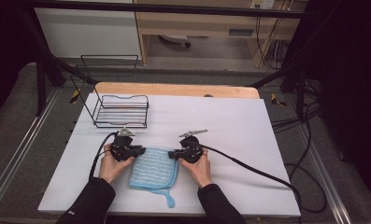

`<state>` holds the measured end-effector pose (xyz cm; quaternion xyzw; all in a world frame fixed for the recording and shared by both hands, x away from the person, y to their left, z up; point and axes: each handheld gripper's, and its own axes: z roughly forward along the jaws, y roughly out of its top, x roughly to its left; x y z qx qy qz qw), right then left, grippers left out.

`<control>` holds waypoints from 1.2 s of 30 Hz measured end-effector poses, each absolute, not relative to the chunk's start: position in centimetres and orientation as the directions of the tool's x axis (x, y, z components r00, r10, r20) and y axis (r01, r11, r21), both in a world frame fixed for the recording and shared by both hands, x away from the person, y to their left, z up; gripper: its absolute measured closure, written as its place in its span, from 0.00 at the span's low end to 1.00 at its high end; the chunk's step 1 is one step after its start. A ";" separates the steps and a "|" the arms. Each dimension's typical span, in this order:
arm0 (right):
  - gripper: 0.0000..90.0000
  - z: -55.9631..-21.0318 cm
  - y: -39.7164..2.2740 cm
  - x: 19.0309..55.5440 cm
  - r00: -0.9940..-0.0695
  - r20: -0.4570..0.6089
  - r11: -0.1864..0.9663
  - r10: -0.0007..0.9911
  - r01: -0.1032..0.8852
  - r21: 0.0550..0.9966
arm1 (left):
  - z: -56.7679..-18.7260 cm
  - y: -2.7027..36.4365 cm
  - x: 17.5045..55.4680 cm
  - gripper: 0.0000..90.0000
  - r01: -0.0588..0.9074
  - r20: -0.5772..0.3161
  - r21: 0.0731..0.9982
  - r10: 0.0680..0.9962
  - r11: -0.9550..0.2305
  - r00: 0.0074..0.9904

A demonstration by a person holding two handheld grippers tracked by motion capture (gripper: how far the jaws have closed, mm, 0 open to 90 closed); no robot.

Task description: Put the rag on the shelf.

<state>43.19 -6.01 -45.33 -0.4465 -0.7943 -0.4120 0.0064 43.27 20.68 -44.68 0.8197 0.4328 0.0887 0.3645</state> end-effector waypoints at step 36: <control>0.90 -40.5 -6.8 40.9 -0.679 0.347 0.187 0.647 0.582 0.791 | -39.1 22.9 40.5 0.91 0.535 -0.196 0.804 0.734 -0.260 0.651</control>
